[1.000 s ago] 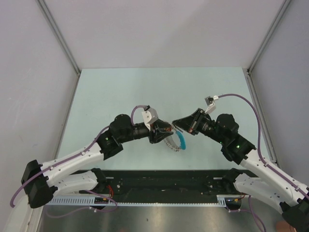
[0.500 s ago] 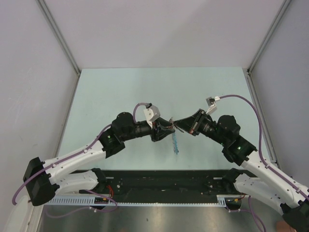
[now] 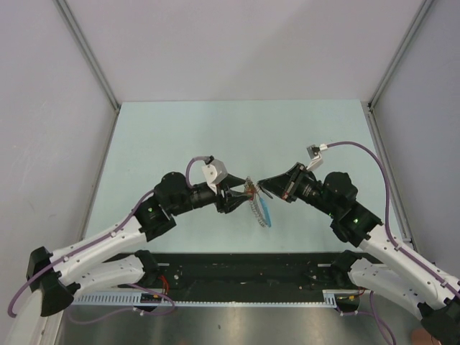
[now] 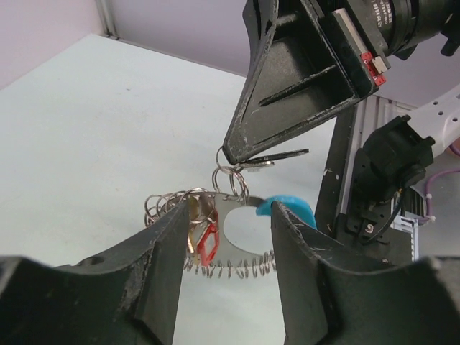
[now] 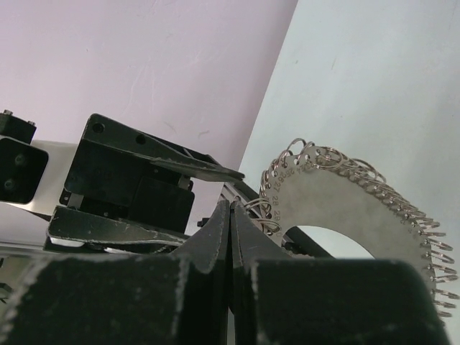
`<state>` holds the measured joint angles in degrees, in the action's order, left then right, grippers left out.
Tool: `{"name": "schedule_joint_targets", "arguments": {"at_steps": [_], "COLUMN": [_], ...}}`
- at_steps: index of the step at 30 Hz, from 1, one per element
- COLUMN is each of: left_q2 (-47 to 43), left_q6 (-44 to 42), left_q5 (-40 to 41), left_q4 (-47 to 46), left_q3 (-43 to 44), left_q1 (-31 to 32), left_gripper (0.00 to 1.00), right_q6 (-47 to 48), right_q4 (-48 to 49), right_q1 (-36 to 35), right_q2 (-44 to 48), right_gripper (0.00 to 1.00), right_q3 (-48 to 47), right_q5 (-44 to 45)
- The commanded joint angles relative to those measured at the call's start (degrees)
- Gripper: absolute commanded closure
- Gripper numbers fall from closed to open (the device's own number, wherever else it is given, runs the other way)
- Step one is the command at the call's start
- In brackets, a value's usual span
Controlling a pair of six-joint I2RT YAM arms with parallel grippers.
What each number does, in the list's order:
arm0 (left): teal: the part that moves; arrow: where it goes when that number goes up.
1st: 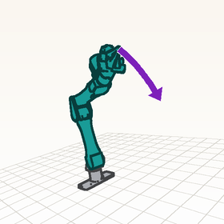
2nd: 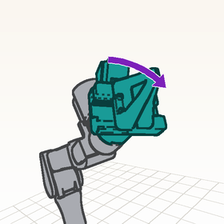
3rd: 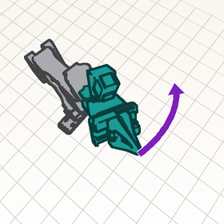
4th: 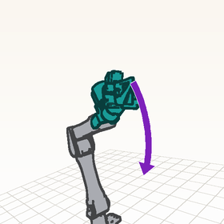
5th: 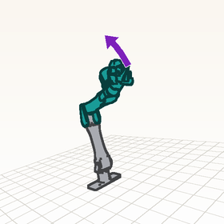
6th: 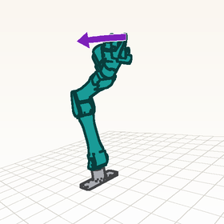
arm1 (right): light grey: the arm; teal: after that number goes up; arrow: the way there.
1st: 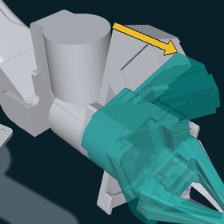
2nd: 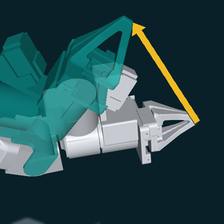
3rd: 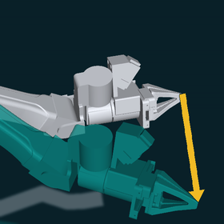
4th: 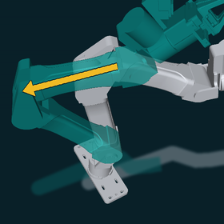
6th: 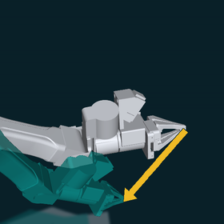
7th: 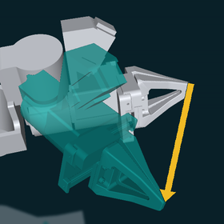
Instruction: Remove the keys from the keyring
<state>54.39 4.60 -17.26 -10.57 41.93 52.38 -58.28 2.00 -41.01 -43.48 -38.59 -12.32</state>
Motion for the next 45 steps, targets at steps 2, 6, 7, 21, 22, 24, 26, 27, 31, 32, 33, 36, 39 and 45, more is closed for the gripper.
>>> {"name": "schedule_joint_targets", "arguments": {"at_steps": [2,6,7,21,22,24,26,27,31,32,33,36,39,45], "left_q2": [-3.59,-2.36,-1.66,3.79,4.05,4.58,4.85,4.93,4.85,4.76,4.76,4.15,3.18,0.46], "left_q6": [1.46,1.55,1.46,3.22,3.13,3.05,2.61,2.35,1.46,1.12,1.03,0.32,0.32,-0.91], "left_q5": [4.51,3.82,3.2,-5.33,-5.42,-5.59,-6.29,-6.47,-7.62,-7.7,-8.23,-9.2,-9.03,-8.5], "left_q4": [-2.09,-1.56,-1.3,-2.61,-2.79,-2.79,-3.05,-3.32,-4.46,-4.29,-4.2,-3.76,-3.84,-4.9], "left_q3": [-1.15,0.78,1.65,4.56,4.65,4.82,5.18,5.09,4.39,4.39,4.21,3.77,3.25,1.49], "left_q1": [0.27,0.27,0.27,0.27,0.27,0.27,0.27,0.27,0.27,0.27,0.27,0.27,0.27,0.27], "left_gripper": [0.46,0.47,0.47,0.56,0.57,0.58,0.6,0.62,0.88,0.99,1.0,0.99,1.0,1.0], "right_q6": [-1.22,-1.31,-1.31,-1.31,-1.31,-1.22,-1.31,-1.31,-0.87,-0.87,-0.78,-0.17,0.89,3.96], "right_q4": [4.33,4.41,4.59,6.17,6.35,6.61,7.05,7.14,7.23,7.23,7.14,6.35,5.39,2.49], "right_q1": [-0.03,-0.38,-0.73,-3.1,-3.19,-3.28,-3.54,-3.63,-4.51,-4.51,-4.51,-4.43,-3.11,0.23], "right_q2": [1.74,1.56,1.47,0.77,0.77,0.59,0.42,0.33,0.33,0.42,0.59,1.3,2.09,2.26], "right_gripper": [1.0,1.0,1.0,1.0,1.0,1.0,1.0,1.0,1.0,1.0,1.0,1.0,1.0,1.0], "right_q3": [-0.79,-0.79,-0.79,-0.79,-0.79,-0.79,-0.79,-0.79,-0.79,-0.7,-0.79,-0.79,-0.7,-0.7], "right_q5": [1.68,2.03,2.12,3.26,3.26,3.09,2.56,2.39,3.0,3.09,3.17,3.7,3.79,2.03]}}
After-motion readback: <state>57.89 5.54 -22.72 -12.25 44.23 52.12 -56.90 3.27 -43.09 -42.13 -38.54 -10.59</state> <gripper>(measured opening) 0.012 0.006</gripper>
